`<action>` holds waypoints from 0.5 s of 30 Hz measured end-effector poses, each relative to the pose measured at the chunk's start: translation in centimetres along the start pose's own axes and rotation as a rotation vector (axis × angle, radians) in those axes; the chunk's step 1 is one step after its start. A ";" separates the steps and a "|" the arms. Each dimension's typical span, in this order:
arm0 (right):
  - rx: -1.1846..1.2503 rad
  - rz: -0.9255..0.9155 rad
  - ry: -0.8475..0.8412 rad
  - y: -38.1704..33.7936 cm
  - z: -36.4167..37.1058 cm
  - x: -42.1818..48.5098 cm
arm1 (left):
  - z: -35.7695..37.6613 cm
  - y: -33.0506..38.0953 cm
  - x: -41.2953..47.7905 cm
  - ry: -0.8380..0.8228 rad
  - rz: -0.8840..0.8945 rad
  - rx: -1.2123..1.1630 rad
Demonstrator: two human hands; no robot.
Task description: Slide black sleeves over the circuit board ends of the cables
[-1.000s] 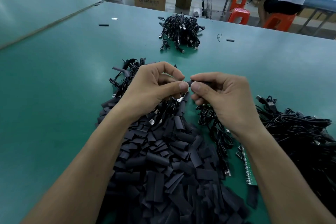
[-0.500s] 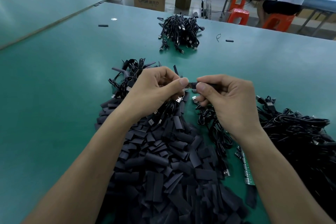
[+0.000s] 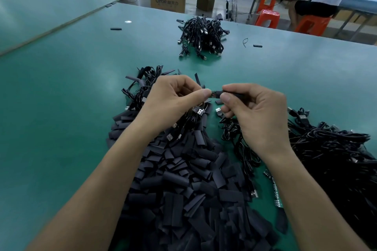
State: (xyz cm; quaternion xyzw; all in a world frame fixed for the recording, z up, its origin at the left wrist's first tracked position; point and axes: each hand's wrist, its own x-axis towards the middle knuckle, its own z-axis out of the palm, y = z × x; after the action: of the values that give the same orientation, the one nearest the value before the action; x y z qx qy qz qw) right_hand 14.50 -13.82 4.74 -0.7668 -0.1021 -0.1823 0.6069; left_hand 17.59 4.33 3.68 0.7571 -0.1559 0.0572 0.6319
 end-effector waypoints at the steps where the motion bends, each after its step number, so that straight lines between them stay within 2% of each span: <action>1: -0.005 -0.001 0.012 0.0 0.1 -0.1 | 0.1 0.0 0.0 0.021 0.020 -0.003; 6: -0.025 -0.001 0.085 0.3 0.3 -0.1 | 0.5 0.1 -0.2 0.078 0.048 0.008; 15: 0.000 -0.022 0.083 0.3 0.2 -0.4 | 0.2 -0.1 -0.1 -0.034 -0.008 0.096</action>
State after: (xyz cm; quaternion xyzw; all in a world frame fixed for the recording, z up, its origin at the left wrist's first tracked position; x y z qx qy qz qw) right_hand 14.29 -13.64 4.32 -0.7574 -0.0855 -0.2207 0.6086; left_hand 17.50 4.19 3.56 0.7879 -0.1605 0.0492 0.5924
